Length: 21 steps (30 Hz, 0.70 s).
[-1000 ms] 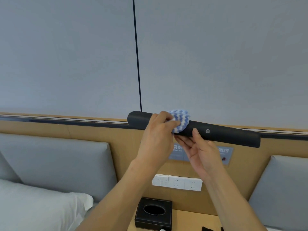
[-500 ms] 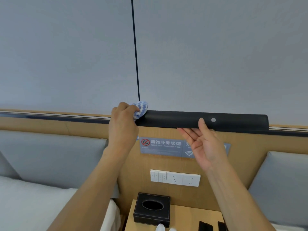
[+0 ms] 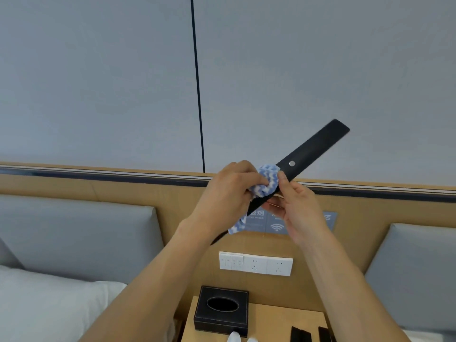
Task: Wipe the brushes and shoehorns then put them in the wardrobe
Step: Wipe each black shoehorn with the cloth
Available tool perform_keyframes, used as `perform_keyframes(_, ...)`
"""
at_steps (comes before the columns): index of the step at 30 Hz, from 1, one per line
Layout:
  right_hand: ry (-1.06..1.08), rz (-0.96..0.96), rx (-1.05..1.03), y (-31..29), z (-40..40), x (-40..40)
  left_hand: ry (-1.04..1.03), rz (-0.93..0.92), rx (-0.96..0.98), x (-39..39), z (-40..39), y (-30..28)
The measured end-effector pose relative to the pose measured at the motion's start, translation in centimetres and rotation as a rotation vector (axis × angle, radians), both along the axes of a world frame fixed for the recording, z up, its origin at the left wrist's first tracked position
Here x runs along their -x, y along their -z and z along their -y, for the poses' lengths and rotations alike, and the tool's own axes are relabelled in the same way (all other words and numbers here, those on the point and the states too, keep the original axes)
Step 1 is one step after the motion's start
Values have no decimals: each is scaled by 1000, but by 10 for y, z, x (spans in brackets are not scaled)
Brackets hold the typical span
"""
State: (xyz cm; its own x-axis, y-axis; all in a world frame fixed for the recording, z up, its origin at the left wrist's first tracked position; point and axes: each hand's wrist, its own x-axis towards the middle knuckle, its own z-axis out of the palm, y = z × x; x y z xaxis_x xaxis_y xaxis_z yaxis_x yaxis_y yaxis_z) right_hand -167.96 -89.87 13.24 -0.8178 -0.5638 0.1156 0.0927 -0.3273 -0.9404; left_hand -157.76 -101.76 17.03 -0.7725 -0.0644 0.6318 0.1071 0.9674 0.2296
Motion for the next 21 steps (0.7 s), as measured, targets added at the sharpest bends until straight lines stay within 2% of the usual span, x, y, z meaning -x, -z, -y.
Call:
perform_keyframes(5, -178, -29, 36, 1, -11, 11, 68, -77, -103, 1, 1, -1)
perform_keyframes(8, -276, -170, -18, 6, -17, 14, 67, -112, -73, 4, 1, -4)
perform_keyframes(13, -237, -307, -158, 10, -16, 12, 64, -160, 51, 9, 2, -10)
perform_keyframes(21, -320, -411, -304, 10, -23, 9, -13, -285, 57, 26, 21, -57)
